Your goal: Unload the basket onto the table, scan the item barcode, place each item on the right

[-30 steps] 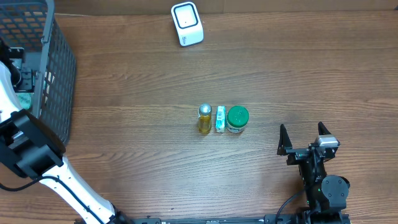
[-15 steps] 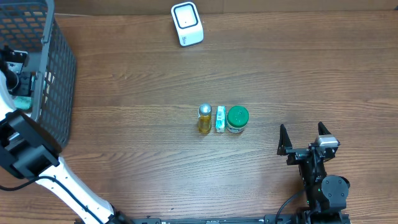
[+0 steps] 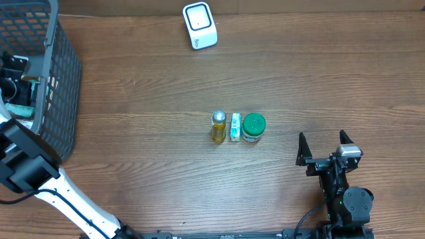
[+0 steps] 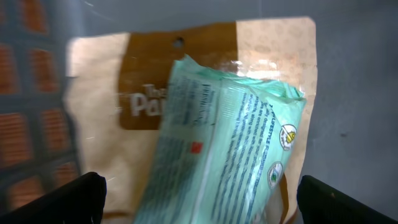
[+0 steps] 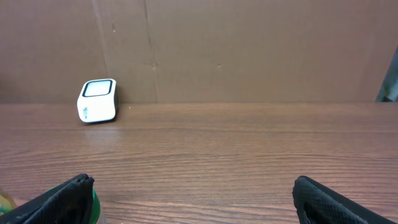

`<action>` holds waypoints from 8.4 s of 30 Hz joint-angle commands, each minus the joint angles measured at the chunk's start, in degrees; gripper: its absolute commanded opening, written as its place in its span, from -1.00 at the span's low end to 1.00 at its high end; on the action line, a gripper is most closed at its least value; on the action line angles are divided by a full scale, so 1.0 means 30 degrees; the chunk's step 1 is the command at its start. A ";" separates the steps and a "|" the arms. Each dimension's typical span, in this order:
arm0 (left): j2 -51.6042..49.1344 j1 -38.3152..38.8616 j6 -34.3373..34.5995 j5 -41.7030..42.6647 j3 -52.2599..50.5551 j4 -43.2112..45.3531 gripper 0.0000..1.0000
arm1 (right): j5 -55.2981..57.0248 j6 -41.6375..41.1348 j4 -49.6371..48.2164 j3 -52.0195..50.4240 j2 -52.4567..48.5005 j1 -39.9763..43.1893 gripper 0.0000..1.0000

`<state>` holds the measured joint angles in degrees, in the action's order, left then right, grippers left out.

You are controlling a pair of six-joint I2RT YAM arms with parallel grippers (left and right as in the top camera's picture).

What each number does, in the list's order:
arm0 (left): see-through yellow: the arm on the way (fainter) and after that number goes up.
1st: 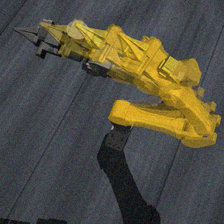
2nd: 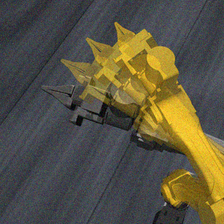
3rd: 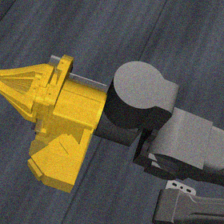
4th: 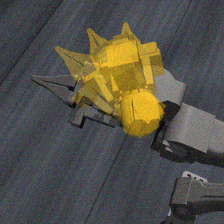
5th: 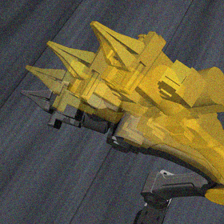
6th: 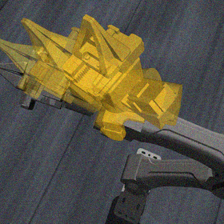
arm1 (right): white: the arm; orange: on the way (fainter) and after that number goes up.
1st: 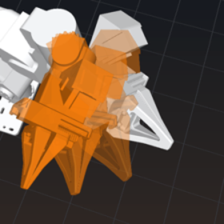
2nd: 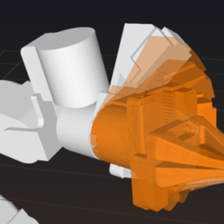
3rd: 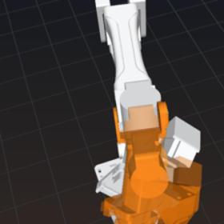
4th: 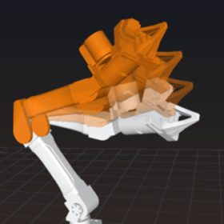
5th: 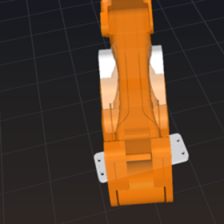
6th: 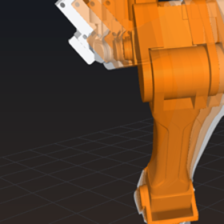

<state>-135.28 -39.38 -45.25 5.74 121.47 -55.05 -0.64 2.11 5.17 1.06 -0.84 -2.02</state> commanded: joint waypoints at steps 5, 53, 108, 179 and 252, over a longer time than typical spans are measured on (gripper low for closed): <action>-0.2572 -0.0007 0.0430 -0.1545 -0.0211 0.0015 1.00 | -0.0022 -0.0051 -0.0117 -0.0204 0.0219 -0.0109 1.00; 0.5486 0.0255 1.0994 -0.2790 -0.1851 -0.0138 -0.65 | -0.0022 -0.0051 -0.0117 -0.0204 0.0219 -0.0109 1.00; 0.0532 -0.0277 0.8094 -0.3111 -0.9340 0.6098 0.99 | -0.0022 -0.0051 -0.0124 -0.0204 0.0219 -0.0109 1.00; -0.0969 0.0481 0.6994 0.2120 -0.5967 0.1217 0.99 | -0.0022 -0.0051 -0.0124 -0.0204 0.0219 -0.0109 1.00; -0.0969 0.1523 1.3318 -0.2914 0.3381 -0.6280 -0.76 | -0.0022 -0.0051 -0.0117 -0.0204 0.0219 -0.0109 1.00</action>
<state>-137.71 -35.22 -7.81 -2.68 125.12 -72.82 -0.64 2.13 5.17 1.06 -0.84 -2.02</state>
